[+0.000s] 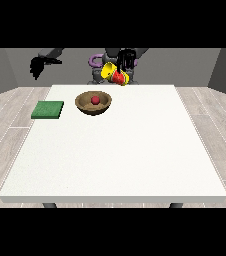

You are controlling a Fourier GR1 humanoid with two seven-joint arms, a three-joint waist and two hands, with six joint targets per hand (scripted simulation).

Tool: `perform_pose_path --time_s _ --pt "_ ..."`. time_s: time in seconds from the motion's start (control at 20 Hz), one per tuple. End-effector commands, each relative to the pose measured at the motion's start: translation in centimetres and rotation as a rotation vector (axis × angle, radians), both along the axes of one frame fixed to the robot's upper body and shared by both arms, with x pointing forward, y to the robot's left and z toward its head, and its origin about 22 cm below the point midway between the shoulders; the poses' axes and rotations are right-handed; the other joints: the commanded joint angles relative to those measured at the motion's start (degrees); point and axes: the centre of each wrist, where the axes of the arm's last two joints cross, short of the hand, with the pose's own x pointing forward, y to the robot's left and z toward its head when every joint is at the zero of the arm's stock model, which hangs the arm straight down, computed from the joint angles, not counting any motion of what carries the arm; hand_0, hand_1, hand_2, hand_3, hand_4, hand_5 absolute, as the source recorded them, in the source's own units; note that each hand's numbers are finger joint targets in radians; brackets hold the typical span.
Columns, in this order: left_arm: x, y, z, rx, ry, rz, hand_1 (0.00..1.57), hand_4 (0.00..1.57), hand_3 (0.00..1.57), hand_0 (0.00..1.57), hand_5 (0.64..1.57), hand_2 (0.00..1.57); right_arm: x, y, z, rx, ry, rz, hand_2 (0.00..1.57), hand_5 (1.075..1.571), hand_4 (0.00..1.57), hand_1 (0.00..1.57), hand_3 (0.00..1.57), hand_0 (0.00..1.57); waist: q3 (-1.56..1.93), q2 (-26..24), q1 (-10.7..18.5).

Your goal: Pick the cup and pour the ball into the bowl, then pick the bowl and place it on the pad

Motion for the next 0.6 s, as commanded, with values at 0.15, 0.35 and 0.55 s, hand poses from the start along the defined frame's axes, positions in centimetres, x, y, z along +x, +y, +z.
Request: perform_pose_path --time_s 0.15,0.35,0.55 --pt "-1.8 3.8 -1.7 -0.842 0.065 0.193 0.00 0.42 0.00 0.00 1.561 0.00 2.1 3.4 0.4 0.028 -0.060 0.007 0.00 1.567 0.35 0.00 0.00 0.00 -0.95 7.3 0.4" --pt "-3.4 5.2 -1.9 -1.140 0.091 0.090 0.00 0.00 0.00 0.00 1.556 0.00 3.7 7.6 0.3 0.038 -0.078 0.026 0.00 1.570 0.29 0.00 0.00 0.00 -0.44 8.7 0.2" --pt "-5.0 6.6 -3.0 -1.302 0.143 -0.118 0.00 0.00 0.00 0.00 1.565 0.00 4.1 11.1 -0.7 0.045 -0.072 -0.056 0.00 1.571 0.21 0.00 0.00 0.00 0.24 10.3 5.7"
